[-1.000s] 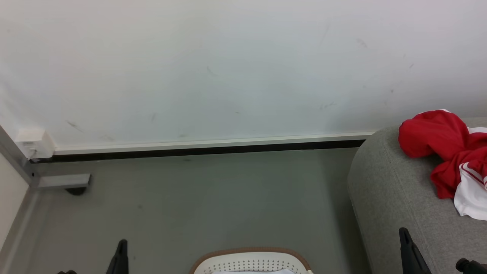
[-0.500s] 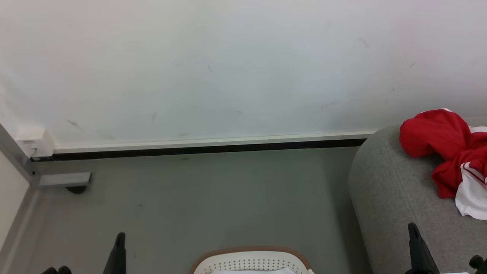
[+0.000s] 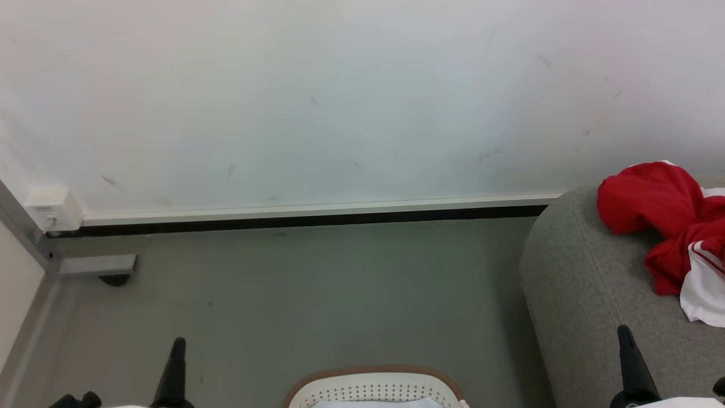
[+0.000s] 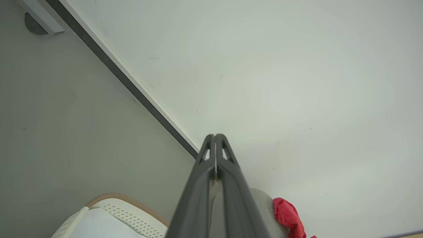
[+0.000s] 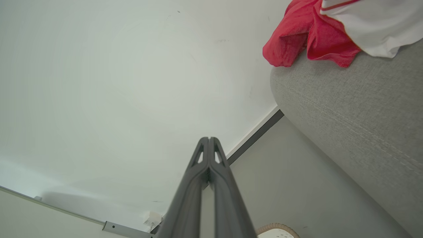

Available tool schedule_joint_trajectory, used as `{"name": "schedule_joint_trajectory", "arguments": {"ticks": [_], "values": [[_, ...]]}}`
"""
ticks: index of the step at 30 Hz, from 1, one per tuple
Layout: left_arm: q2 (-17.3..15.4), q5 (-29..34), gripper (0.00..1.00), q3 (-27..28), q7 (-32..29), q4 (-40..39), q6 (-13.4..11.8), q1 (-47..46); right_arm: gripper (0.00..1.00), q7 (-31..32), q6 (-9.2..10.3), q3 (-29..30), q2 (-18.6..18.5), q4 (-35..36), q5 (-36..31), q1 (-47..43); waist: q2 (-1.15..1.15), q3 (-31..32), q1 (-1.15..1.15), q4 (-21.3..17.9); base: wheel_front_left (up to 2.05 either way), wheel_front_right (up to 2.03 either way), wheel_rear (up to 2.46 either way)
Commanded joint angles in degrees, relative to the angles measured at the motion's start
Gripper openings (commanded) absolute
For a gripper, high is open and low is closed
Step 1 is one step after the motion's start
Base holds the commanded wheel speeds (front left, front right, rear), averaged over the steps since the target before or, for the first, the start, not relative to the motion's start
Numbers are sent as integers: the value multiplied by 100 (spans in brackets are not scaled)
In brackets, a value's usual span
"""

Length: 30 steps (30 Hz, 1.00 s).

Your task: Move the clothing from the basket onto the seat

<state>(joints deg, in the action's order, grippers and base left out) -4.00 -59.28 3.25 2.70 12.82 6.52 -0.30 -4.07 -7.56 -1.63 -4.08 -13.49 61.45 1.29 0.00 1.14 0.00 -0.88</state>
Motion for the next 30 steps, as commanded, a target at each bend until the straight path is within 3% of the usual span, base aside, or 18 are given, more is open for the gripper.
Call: {"name": "schedule_joint_trajectory", "arguments": {"ticks": [1,30], "values": [[-8,-189,0,44,-44,-30,22,-145,0,45,6,41,-62,30,171,161,0,-2,0,2,0,0,0],[50,-1713,0,192,-480,48,60,-384,0,467,9,337,-48,-8,1681,340,0,-55,0,37,0,0,0]]}}
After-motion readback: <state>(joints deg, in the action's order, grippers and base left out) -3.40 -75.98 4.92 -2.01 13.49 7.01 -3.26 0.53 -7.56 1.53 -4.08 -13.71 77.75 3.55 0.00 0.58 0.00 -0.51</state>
